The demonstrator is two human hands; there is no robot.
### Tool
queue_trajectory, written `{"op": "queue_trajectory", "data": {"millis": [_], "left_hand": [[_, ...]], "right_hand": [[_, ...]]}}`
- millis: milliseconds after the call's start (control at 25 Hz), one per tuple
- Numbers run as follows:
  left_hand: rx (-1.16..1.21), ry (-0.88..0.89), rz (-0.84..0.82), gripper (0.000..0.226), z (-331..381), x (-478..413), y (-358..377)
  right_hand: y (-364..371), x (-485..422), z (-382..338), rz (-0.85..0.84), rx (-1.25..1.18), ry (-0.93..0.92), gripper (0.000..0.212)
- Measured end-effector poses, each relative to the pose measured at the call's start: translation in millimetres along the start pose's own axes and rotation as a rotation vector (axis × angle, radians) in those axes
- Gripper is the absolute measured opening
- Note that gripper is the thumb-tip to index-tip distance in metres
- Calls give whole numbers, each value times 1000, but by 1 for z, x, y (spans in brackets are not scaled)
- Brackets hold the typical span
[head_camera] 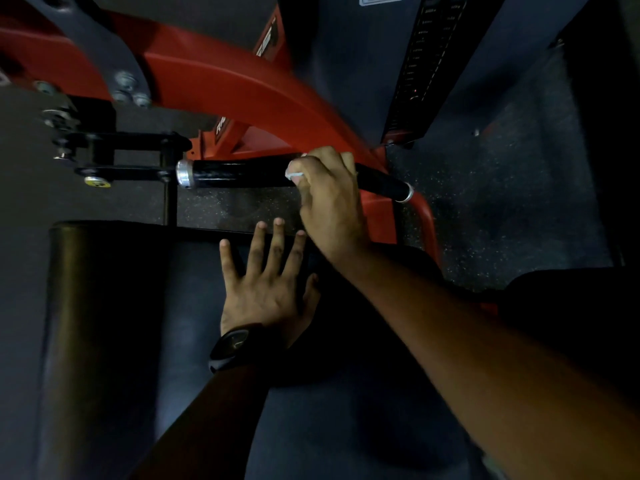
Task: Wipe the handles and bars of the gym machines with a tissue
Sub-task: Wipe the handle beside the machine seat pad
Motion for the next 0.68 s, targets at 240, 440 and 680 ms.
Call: {"op": "queue_trajectory", "data": {"millis": [240,440,680], "left_hand": [[18,12,5,71,0,2,-2],[23,13,26,69,1,2,-2],[15,85,-2,65,4,5,-1]], "right_hand": [[-11,-45,37,-375,299,-99,25],[-12,-57,53,-499,316,-127,23],[-22,-62,58,-606,201,10,23]]}}
Point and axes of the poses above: each hand's wrist, its own x-axis away from the middle knuckle, its own y-axis out of the palm, z = x × y, the point moved 5 cm from there along -x, towards the middle knuckle, and after that the axes turned 12 degrees about x, right-handed, at the moved point
